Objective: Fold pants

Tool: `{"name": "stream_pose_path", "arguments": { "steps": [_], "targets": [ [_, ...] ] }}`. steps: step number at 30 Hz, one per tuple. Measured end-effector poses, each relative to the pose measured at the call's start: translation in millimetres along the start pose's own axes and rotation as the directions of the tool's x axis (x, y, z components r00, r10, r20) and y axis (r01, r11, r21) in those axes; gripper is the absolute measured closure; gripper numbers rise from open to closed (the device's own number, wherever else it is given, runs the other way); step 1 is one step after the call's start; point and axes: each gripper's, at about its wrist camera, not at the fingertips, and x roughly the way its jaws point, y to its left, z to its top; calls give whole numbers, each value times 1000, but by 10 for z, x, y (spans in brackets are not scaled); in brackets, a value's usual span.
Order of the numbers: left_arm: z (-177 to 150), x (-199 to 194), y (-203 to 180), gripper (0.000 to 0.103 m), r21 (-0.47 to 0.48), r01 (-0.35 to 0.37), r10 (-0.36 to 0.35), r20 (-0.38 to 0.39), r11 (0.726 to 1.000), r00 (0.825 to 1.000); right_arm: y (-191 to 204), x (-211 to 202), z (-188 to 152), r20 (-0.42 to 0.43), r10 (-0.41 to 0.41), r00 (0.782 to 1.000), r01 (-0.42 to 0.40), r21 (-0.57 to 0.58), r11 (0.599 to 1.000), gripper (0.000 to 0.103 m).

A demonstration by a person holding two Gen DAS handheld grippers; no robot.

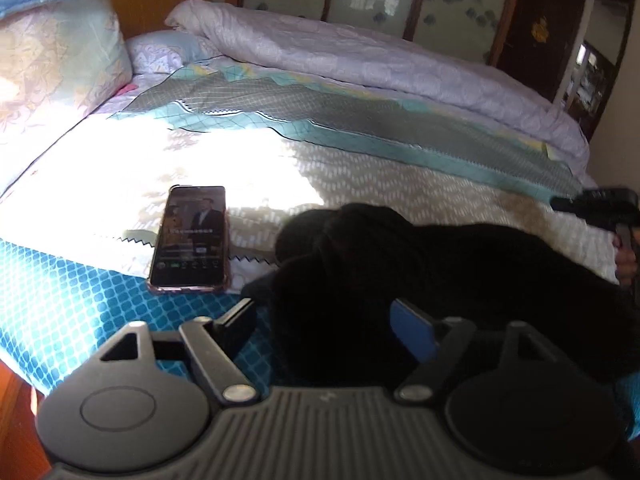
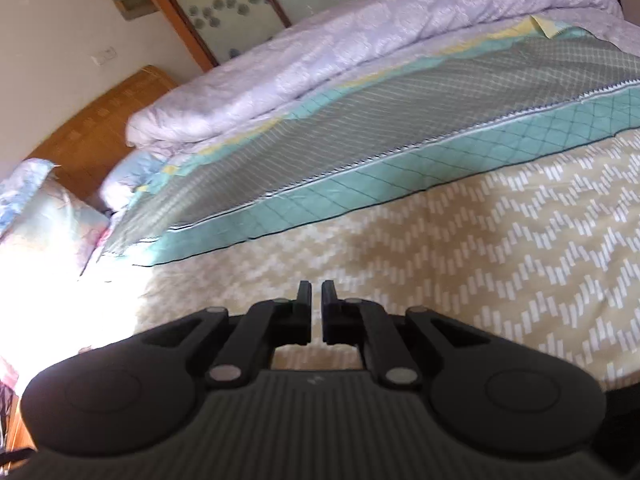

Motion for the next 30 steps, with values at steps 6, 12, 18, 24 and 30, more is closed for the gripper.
{"name": "stream_pose_path", "arguments": {
  "steps": [6, 12, 18, 24, 30],
  "targets": [
    [485, 534, 449, 20, -273, 135, -166, -93, 953, 982, 801, -249, -485, -122, 194, 973, -215, -188, 958, 64],
    [606, 1352, 542, 51, -447, 150, -285, -251, 882, 925, 1693, -101, -1136, -259, 298, 919, -377, -348, 858, 53],
    [686, 808, 120, 74, -229, 259, -284, -84, 938, 955, 2339, 289, -1626, -332, 191, 924, -362, -592, 720, 73],
    [536, -81, -12, 82, -101, 204, -198, 66, 974, 978, 2115, 121, -1318, -285, 298, 911, -398, -418, 817, 91],
    [12, 278, 393, 64, -255, 15, -62, -176, 967, 982, 1983, 236, -1533, -449, 219, 866, -420, -418, 805, 79]
  ]
}}
